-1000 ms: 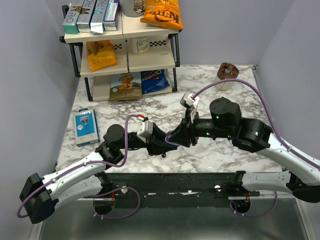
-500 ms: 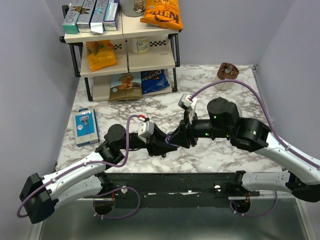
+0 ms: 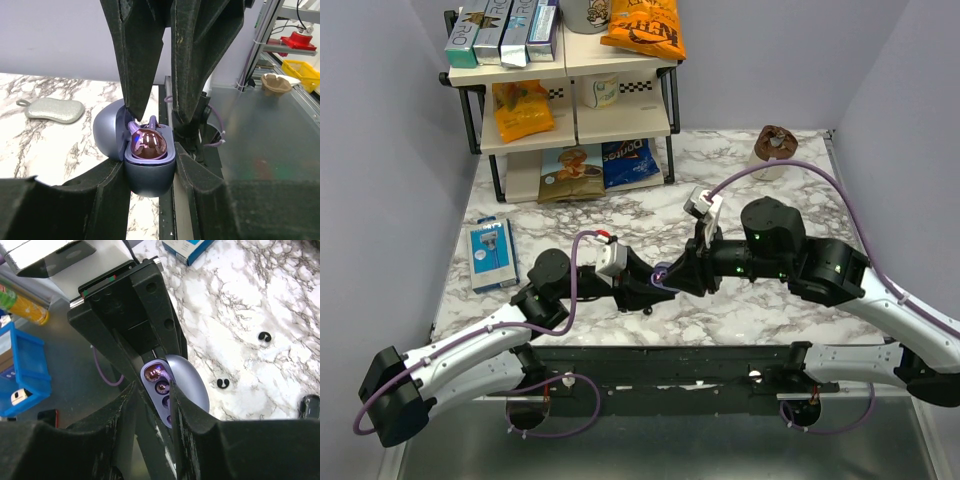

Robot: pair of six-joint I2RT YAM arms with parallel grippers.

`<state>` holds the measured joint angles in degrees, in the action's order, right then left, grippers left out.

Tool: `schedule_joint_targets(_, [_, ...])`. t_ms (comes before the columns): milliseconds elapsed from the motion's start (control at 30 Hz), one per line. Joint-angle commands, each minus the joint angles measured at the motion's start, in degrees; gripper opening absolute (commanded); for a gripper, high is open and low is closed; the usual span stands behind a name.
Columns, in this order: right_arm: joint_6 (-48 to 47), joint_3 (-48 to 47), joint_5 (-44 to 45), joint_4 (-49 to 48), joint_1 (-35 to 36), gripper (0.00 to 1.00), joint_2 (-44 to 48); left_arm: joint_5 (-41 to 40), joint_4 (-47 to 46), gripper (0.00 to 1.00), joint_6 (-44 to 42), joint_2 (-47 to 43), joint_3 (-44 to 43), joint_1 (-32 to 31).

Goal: Insert the wireless bluetooth earbuds into the charging case
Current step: Adjust the earbud with the charging case.

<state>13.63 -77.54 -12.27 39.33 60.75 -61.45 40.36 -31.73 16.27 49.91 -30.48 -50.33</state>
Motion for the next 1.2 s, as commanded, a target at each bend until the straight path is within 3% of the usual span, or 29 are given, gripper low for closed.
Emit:
schedule_joint_targets(0, [1.84,1.24,6.03,1.1,-0.37,0.4,1.24,0.43,-3.52,0.0,-1.07,-1.92,-0.55,-0.48])
schedule_joint_targets(500, [3.16,1.07,7.35,-0.31,-0.28,0.37,-0.07,1.04,-5.27,0.0,-0.19,-2.36,-0.2,-0.56])
schedule_joint_targets(1033, [8.08,2.04,14.38,-4.53,-0.37,0.33,0.02,0.86,-6.42,0.0,-0.1,-0.69,-0.37,-1.97])
schedule_joint_targets(1167, [8.96,1.86,15.43,-4.61,-0.28,0.26,-0.51,0.86,-6.51,0.0,-0.1,-0.08,-0.81,-2.32])
